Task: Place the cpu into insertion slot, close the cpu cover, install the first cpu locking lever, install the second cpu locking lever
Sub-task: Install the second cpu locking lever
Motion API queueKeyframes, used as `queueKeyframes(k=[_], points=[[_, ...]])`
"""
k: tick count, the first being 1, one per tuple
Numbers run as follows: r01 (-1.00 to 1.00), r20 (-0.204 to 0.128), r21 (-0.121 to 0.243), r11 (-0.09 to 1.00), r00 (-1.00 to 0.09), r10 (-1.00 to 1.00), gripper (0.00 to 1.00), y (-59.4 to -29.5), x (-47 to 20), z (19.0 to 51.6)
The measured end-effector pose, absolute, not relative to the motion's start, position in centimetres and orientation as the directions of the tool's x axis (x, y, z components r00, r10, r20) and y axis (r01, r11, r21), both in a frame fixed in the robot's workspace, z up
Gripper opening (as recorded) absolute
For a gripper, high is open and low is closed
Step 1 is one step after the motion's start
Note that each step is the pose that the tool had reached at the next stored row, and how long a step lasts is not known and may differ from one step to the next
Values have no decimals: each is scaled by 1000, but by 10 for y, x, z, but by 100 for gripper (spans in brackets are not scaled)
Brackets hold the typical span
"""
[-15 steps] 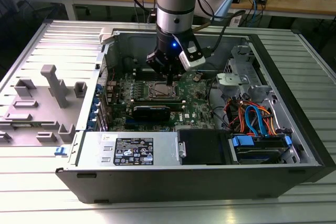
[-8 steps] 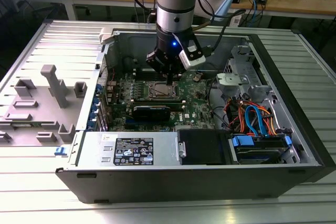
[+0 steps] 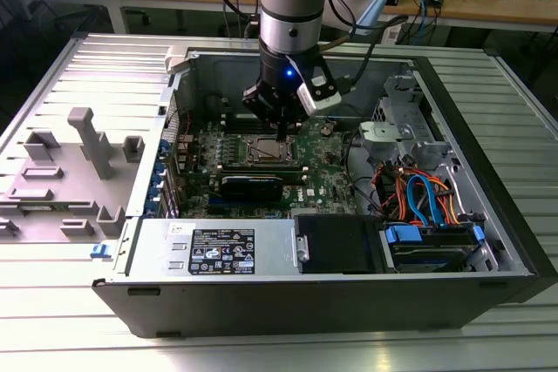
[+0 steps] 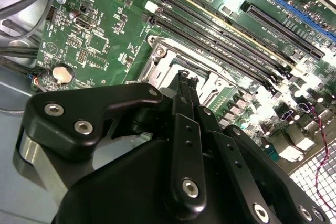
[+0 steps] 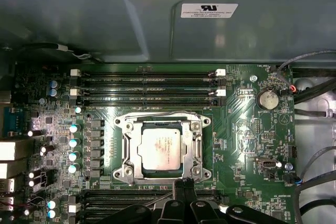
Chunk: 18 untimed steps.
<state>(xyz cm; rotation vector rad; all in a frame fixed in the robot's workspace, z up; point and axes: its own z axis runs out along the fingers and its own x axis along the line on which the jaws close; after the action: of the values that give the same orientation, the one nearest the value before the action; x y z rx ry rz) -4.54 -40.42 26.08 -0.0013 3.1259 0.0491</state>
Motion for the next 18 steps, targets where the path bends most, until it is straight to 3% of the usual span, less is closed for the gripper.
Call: queueKeyframes(k=[13, 18], points=[[-1, -13, 32, 1000, -1000, -1, 11, -405, -46, 261], [-1, -5, 32, 1000, -1000, -1, 11, -424, -46, 261]])
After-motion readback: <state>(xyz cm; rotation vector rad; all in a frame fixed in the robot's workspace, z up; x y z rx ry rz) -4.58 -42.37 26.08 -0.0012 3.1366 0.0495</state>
